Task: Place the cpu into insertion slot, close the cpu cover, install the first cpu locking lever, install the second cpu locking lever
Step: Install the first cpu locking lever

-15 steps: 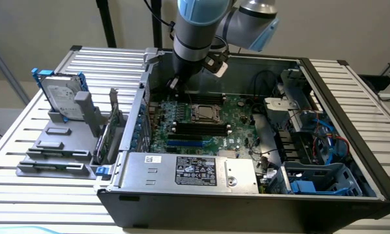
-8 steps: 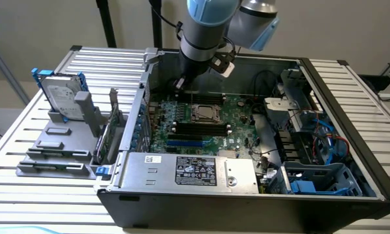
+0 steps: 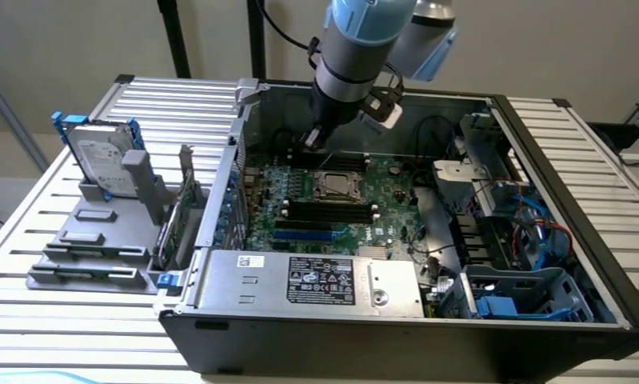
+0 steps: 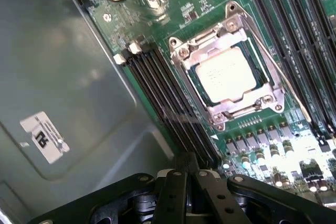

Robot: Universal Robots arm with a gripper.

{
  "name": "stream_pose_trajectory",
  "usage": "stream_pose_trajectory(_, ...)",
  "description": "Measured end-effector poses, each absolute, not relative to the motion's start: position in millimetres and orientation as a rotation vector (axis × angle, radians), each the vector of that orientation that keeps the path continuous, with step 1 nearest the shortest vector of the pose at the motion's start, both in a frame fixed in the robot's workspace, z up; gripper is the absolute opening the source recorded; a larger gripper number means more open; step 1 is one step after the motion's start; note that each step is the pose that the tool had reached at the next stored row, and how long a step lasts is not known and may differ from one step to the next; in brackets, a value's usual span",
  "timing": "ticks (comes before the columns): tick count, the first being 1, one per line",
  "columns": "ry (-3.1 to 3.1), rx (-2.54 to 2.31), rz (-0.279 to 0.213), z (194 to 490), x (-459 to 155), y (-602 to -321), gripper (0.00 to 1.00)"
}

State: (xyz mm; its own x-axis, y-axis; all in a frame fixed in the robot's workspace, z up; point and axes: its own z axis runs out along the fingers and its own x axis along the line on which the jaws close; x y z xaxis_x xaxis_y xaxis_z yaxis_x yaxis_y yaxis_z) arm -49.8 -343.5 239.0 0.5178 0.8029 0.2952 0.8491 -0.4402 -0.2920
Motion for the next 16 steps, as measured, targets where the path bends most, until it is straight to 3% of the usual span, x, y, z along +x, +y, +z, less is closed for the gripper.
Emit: stream_pose_trajectory(16,-1.360,-2.361,-0.158,220,-49,-347,0.11)
